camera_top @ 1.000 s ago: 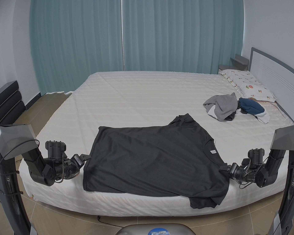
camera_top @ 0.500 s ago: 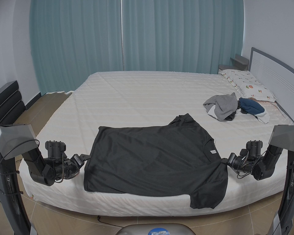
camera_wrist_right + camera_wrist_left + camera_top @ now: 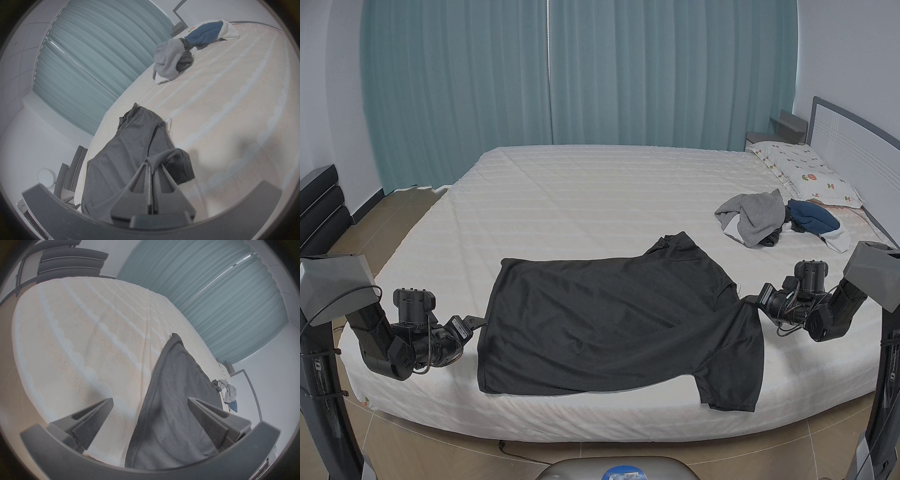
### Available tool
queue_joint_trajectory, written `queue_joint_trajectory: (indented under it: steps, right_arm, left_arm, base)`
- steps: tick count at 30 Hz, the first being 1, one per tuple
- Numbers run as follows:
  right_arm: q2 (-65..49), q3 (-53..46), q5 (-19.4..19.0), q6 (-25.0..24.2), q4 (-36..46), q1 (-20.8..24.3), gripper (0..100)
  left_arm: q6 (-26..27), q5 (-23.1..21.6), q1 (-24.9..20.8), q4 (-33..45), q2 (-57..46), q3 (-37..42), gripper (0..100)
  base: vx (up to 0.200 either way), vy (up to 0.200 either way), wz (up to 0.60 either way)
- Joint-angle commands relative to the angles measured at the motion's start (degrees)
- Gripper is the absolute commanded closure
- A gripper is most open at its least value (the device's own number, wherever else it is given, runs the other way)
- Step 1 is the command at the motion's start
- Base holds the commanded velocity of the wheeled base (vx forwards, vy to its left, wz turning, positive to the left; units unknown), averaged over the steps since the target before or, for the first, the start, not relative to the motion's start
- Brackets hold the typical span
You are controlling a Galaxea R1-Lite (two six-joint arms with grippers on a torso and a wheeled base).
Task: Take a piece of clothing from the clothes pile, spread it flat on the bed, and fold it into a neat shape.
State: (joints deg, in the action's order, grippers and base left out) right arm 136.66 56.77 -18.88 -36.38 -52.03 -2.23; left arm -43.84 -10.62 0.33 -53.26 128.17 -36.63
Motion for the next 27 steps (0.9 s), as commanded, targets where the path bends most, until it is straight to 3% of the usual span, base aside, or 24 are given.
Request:
queue_joint_trajectory:
  steps: [1,12,13,25,26,27]
  right_arm:
    - [2.91,3.52,1.66,-0.01,-0.09,0.21,100]
    - [4.58,5.28,2.89,-0.1,-0.09,0.3,100]
    - [4.67,5.19,2.89,-0.01,-0.18,0.3,0]
    - [0.63,-0.43,1.92,-0.1,-0.44,-0.23,0]
    - [0.63,-0.43,1.92,-0.1,-0.44,-0.23,0]
    - [-0.6,-2.28,1.31,-0.1,-0.53,-0.58,0]
  left_arm:
    - [-0.02,-0.02,0.02,0.0,0.32,-0.02,0]
    - [-0.11,-2.39,-1.82,-0.26,0.15,-0.19,0]
    - [-0.11,-2.39,-2.35,-0.26,0.15,-0.19,0]
    - [0.16,-1.86,-5.34,-0.35,1.99,-1.69,0]
    - [0.16,-1.86,-5.34,-0.35,1.99,-1.69,100]
    - [0.16,-1.77,-5.34,-0.35,2.7,-2.39,100]
  base:
    - [0.0,0.0,0.0]
    - [0.0,0.0,0.0]
    - [0.0,0.0,0.0]
    - [0.0,0.0,0.0]
    - [0.0,0.0,0.0]
    - [0.0,0.0,0.0]
